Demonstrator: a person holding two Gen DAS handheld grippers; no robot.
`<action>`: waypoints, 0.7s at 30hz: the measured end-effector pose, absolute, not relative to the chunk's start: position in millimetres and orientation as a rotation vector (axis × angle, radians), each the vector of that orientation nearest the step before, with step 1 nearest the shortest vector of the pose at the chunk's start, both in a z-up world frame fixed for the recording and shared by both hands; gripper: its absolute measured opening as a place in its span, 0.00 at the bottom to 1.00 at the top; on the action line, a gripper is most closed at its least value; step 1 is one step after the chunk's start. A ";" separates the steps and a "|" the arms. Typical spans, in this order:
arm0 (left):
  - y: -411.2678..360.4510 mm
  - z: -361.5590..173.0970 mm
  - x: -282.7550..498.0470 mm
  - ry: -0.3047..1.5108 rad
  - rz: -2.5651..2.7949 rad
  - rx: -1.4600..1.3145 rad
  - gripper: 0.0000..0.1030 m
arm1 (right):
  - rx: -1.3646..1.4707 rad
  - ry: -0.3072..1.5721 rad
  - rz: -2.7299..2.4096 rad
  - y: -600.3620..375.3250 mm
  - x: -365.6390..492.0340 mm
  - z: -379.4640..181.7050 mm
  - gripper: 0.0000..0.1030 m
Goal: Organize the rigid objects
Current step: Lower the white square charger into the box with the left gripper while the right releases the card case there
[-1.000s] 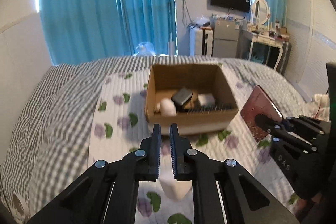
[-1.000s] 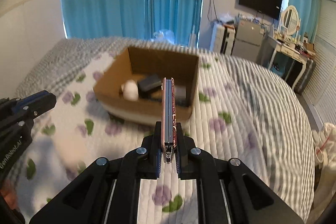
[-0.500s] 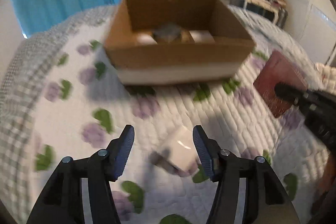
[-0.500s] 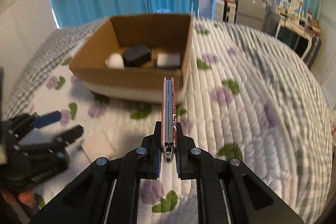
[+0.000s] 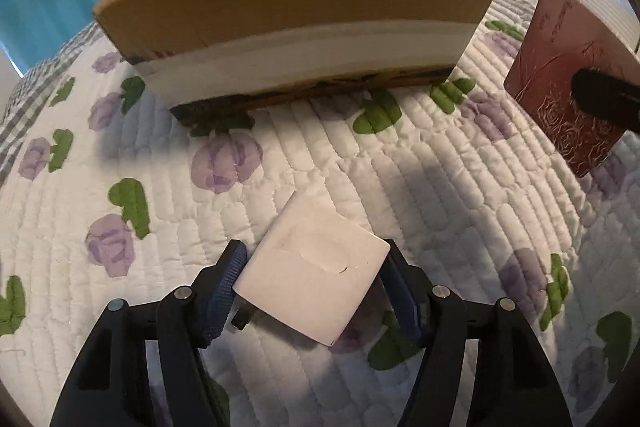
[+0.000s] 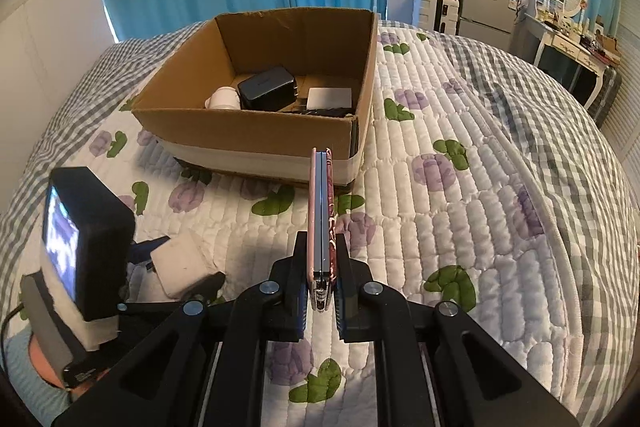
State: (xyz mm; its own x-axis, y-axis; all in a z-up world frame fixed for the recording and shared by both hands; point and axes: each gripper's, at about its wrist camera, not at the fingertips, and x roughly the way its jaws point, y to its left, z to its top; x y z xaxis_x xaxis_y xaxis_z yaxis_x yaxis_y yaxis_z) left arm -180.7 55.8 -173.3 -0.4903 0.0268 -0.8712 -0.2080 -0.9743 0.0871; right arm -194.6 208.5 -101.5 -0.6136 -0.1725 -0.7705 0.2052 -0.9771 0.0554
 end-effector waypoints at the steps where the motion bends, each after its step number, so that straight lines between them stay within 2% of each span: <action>1: 54.5 -168.0 -178.1 0.257 2.598 -1.496 0.66 | 1.254 0.060 -2.649 208.4 -194.3 -100.8 0.09; 5: 44.8 -130.3 -167.2 0.144 2.662 -1.423 0.66 | 1.231 0.068 -2.661 207.1 -191.4 -91.4 0.09; 12: 29.0 -39.5 -165.8 0.097 2.790 -1.198 0.66 | 1.110 0.109 -2.684 196.6 -203.1 -43.2 0.09; 17: 24.6 3.8 -209.6 0.079 2.825 -1.094 0.66 | 0.952 0.190 -2.728 183.5 -232.3 15.0 0.09; 21: 30.7 19.6 -252.0 0.111 2.844 -1.060 0.66 | 0.923 0.192 -2.750 177.5 -275.8 32.4 0.09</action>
